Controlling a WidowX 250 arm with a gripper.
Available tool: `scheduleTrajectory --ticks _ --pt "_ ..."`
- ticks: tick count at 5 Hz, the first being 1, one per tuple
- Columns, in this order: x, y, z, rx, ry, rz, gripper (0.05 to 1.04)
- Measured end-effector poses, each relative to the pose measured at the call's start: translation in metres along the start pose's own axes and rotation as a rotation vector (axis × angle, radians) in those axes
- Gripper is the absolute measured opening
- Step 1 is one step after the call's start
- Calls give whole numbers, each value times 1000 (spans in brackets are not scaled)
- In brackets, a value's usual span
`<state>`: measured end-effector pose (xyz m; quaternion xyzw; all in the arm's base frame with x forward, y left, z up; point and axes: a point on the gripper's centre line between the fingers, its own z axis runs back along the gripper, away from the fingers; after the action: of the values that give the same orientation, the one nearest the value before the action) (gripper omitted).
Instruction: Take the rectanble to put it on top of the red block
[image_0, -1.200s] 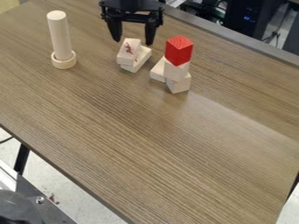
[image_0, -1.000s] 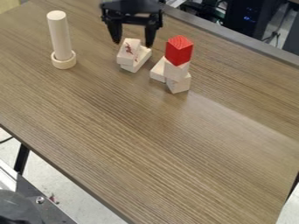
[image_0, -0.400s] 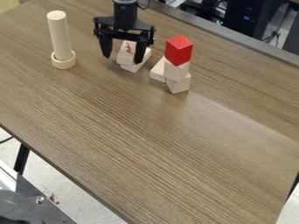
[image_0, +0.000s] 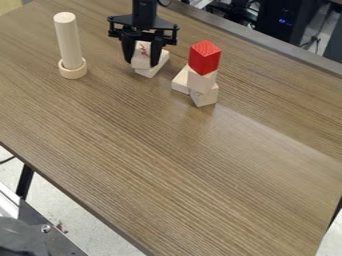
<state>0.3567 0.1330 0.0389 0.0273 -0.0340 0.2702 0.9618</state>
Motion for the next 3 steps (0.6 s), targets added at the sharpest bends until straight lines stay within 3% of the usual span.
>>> scheduleTrajectory --ticks 1,2,3 --pt "-5 -3 5 -83 66 -22 547" --pt "-4 -15 29 -197 112 -43 547" --pt "3 -24 71 -263 78 -55 547"
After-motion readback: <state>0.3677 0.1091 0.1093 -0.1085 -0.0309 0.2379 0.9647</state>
